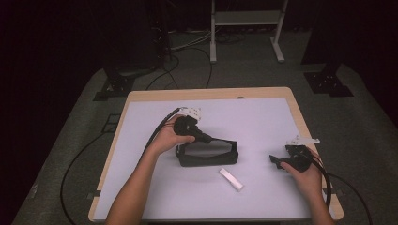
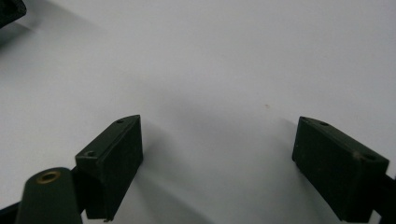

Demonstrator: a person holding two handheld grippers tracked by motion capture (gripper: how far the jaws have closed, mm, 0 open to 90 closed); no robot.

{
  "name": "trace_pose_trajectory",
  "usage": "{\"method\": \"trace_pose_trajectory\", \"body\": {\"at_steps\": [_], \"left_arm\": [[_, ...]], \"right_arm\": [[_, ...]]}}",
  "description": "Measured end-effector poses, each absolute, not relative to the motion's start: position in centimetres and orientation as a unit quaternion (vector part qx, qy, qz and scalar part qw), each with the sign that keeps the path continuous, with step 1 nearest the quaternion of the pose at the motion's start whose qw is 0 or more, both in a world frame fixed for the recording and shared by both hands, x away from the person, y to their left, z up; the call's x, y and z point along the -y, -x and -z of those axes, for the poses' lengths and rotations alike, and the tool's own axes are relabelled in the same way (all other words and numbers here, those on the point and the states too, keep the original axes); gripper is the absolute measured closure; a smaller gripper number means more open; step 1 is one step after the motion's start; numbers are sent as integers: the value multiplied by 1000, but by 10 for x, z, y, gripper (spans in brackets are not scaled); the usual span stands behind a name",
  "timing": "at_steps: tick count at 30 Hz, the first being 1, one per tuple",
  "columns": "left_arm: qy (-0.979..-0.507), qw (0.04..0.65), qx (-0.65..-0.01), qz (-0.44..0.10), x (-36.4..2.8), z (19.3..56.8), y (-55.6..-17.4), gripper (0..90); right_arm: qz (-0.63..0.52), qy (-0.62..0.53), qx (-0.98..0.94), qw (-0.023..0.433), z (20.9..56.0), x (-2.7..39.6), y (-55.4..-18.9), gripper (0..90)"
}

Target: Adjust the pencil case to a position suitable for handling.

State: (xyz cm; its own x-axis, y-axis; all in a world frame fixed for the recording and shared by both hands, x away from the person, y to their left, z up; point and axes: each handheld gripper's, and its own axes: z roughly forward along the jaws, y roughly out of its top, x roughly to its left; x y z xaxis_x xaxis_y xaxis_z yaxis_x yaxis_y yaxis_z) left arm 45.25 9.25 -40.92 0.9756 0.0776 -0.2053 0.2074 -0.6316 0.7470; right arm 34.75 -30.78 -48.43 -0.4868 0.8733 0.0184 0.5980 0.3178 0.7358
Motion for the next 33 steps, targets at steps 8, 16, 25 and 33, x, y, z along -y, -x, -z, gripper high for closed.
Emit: {"method": "trace_pose_trajectory", "body": {"at_steps": [8,16,25,33], "left_arm": [[-901,420,-72,82,-87,412,-454,890],[-903,415,-67,81,-83,413,-459,889],[-905,414,-75,67,-80,414,-459,826],[-901,420,-99,41,-87,406,-456,619]], "right_arm": [[-351,-467,-788,196,484,308,-347,153],[-351,-467,-787,196,484,308,-347,153],[-351,-467,-787,196,484,308,-347,152],[-351,-467,-787,196,484,308,-347,153]]}}
